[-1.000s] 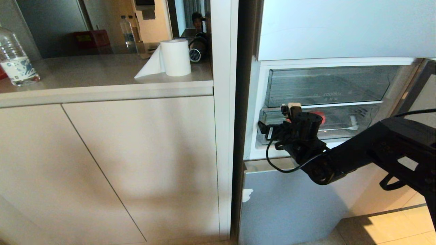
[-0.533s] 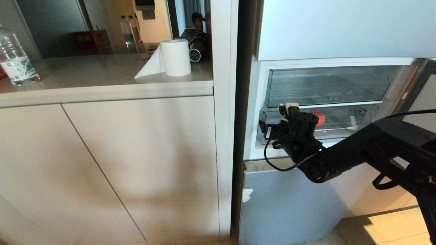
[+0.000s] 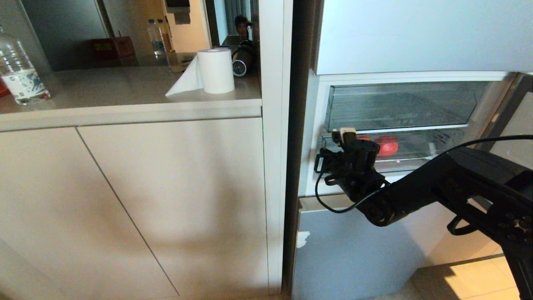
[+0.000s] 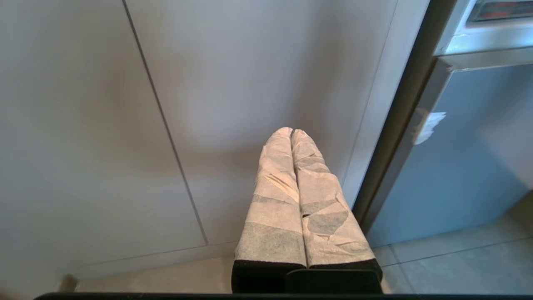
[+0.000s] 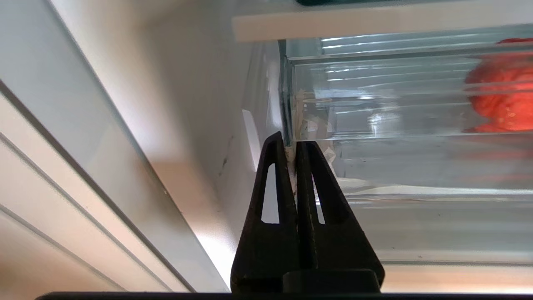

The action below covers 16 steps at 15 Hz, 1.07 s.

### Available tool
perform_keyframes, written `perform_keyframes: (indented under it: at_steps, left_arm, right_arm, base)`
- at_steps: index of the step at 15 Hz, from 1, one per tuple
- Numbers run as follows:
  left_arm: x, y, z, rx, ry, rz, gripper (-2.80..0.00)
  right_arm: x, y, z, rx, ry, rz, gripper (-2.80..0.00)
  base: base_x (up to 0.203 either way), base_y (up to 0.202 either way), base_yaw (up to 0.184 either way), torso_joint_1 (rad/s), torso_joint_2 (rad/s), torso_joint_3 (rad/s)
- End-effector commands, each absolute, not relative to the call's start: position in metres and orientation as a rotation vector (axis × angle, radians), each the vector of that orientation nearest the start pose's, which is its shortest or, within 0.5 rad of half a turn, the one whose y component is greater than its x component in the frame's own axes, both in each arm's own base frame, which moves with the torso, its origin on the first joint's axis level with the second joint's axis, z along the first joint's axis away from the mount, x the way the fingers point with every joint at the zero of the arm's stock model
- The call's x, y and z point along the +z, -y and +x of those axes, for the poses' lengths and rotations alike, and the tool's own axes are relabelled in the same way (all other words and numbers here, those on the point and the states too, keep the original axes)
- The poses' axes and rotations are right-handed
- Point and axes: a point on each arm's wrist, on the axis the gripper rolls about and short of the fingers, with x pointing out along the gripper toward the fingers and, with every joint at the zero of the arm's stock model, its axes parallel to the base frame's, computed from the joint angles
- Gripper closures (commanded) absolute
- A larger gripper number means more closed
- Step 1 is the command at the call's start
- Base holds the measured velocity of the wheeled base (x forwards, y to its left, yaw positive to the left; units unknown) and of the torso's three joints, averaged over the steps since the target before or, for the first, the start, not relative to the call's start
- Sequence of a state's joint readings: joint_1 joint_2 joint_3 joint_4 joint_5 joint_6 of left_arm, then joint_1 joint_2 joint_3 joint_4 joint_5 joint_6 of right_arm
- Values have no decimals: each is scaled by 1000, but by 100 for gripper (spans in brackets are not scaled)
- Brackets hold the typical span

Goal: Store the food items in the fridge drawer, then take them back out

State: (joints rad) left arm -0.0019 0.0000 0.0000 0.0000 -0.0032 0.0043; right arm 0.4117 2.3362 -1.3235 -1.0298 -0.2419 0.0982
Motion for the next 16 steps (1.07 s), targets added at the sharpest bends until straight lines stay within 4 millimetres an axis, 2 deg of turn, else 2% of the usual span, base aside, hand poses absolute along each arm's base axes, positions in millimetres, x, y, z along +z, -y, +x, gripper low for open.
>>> perform_keyframes:
  at_steps: [1, 4, 9, 12, 16]
  left_arm:
    - [75, 0, -23, -5, -2, 5, 0]
    - [75, 0, -23, -5, -3, 5, 0]
    - [75, 0, -23, -5, -2, 5, 0]
    - [75, 0, -23, -5, -3, 5, 0]
    - [75, 0, -23, -5, -2, 5, 0]
  right_arm:
    - [111, -184, 428, 174, 11, 108, 0]
    - [112, -182, 423, 171, 5, 108, 0]
    - [120, -170, 392, 174, -47, 105, 0]
    - [123, -158, 360, 177, -103, 93, 0]
    - [122, -147, 304, 209, -191, 62, 0]
  base:
    - [0, 0, 0, 0, 0, 0]
    - [0, 0, 0, 0, 0, 0]
    - [0, 0, 0, 0, 0, 0]
    - [0, 0, 0, 0, 0, 0]
    - [0, 0, 0, 0, 0, 0]
